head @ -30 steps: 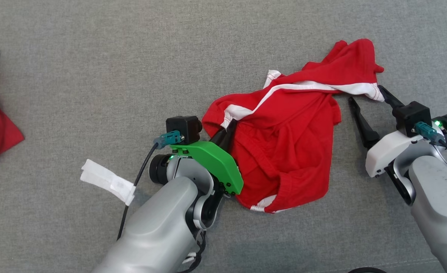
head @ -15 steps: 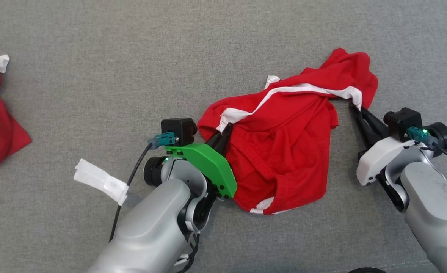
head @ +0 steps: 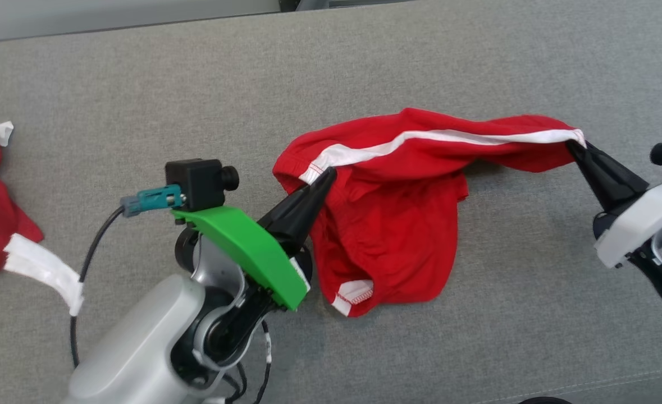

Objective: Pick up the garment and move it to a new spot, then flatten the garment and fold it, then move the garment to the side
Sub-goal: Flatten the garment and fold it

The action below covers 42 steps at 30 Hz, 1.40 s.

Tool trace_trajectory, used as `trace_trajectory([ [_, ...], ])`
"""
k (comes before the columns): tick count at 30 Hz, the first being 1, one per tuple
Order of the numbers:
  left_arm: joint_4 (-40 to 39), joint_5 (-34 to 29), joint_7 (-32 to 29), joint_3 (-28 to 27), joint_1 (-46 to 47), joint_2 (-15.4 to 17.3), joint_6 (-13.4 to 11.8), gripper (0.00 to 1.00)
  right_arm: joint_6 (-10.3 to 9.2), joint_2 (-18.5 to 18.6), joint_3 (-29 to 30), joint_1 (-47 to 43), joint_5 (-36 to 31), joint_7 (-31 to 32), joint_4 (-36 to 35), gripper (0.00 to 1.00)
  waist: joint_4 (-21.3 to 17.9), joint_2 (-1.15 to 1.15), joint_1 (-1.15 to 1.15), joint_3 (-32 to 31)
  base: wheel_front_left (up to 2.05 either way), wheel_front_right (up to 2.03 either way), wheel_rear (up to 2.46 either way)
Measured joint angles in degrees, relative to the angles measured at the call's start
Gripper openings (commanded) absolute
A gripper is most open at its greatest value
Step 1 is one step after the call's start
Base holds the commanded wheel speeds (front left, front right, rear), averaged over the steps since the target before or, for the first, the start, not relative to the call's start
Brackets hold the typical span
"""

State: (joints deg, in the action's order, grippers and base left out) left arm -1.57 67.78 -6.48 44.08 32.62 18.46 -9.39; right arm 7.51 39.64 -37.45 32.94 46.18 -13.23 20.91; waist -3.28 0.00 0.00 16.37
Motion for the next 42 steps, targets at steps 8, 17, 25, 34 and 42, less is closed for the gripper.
trace_trajectory([
  [8, -23.4, 6.3, -5.6, -2.2, -8.3, 7.9, -5.3, 0.00, -0.01, 12.6, 1.1, -7.1, 18.2, 7.3, -18.3, 0.00, -2.1, 0.00, 0.00, -4.6, 0.00, 0.00, 0.00],
  [17, -40.7, 7.8, -7.3, -1.8, -15.0, 12.4, -11.6, 0.00, -0.02, 27.4, 11.2, -19.4, 34.9, 3.2, -34.1, 0.00, -4.3, 0.00, 0.00, -8.1, 0.00, 0.00, 0.00],
  [25, -42.0, 6.4, -5.2, -1.5, -17.7, 12.9, -12.3, 0.00, -0.02, 34.1, 19.8, -30.1, 41.1, -1.2, -38.6, 0.00, -3.9, 0.00, 0.00, -8.1, 0.00, 0.00, 0.00],
  [34, -38.7, 5.7, -4.3, -2.0, -17.9, 13.2, -11.2, 0.00, -0.02, 34.8, 24.4, -35.2, 41.9, -1.6, -42.5, 0.00, -3.4, 0.00, 0.00, -7.3, 0.00, 0.00, 0.00],
  [42, -25.5, 10.6, -13.6, -7.3, -1.9, 13.6, -6.7, 0.00, -0.02, 32.9, 24.0, -25.9, 40.5, 2.4, -42.7, 0.00, -2.8, 0.00, 0.00, -1.1, 0.00, 0.00, 0.00],
])
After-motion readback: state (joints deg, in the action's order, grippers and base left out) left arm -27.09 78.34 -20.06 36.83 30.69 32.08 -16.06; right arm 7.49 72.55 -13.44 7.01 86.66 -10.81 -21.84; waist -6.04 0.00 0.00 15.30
